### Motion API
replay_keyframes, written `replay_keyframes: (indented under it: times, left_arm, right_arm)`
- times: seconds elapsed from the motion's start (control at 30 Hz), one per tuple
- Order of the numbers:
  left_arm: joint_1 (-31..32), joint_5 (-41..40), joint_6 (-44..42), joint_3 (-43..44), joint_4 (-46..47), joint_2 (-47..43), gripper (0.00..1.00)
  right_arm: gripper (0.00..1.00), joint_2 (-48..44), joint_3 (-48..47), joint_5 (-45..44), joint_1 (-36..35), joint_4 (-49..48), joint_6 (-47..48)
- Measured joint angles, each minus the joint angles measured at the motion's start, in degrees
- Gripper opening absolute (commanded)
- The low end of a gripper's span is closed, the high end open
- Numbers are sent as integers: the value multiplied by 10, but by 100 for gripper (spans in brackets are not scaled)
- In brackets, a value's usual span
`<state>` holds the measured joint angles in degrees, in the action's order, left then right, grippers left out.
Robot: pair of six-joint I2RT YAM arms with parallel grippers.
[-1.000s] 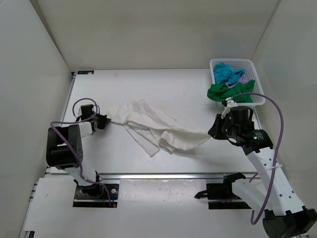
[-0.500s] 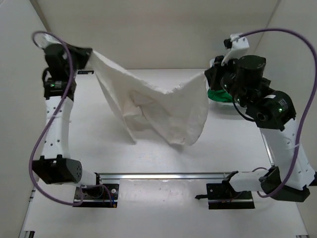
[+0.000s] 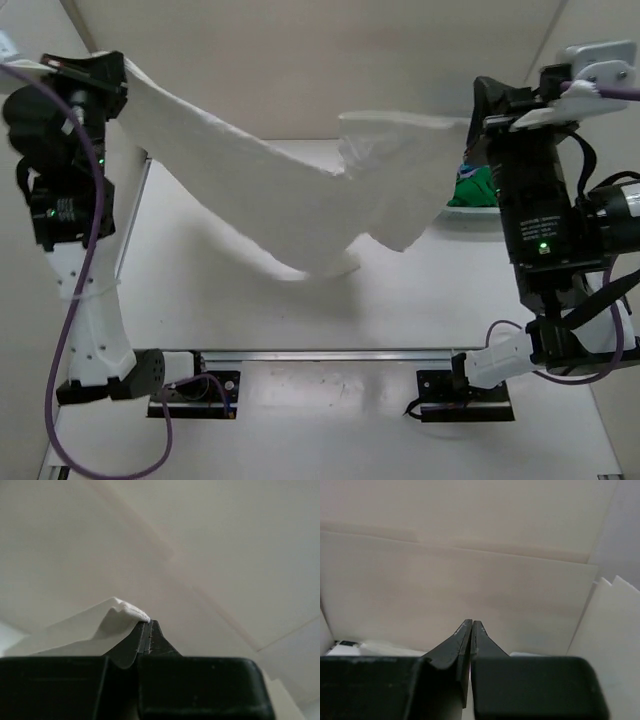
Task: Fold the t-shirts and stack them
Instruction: Flatten out the tshirt
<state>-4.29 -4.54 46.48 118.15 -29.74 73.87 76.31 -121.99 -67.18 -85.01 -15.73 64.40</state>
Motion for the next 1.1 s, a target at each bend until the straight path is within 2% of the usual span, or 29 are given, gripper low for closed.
replay_keyframes:
  times: [0.07,0.17,0.27,0.33,0.4,0.47,0.53,0.6,0.7,0.77,0.97,1.07,1.1]
  left_arm:
    - [0,0,-2,-28,-18,21,0]
    - [0,0,-5,-64,-43,72,0]
    - [2,-9,-12,-98,-72,122,0]
    - [6,-17,-19,-117,-90,141,0]
    - [12,-27,-26,-135,-99,152,0]
    - [16,-30,-30,-153,-97,155,0]
    - [15,-29,-30,-185,-81,152,0]
    - [9,-25,-29,-240,-58,142,0]
    - [0,-26,-30,-319,-49,138,0]
    - [-2,-24,-29,-366,-45,137,0]
    - [12,-25,-38,-428,-44,126,0]
    - [29,-25,-50,-446,-29,100,0]
    - [37,-26,-55,-457,-21,86,0]
  right_arm:
    - [0,-2,-5,7,15,5,-14]
    - [0,-16,21,43,159,116,-137]
    - [0,-29,86,202,384,266,-339]
    - [1,-20,135,312,513,329,-452]
    - [0,10,179,387,591,378,-534]
    - [0,57,215,480,629,404,-598]
    - [1,100,278,583,652,424,-658]
    - [1,119,362,646,661,432,-697]
    - [13,122,500,711,640,445,-744]
    - [20,128,555,755,617,444,-768]
    - [25,183,564,834,574,384,-806]
    - [19,202,561,852,558,338,-824]
    - [14,208,562,855,547,321,-832]
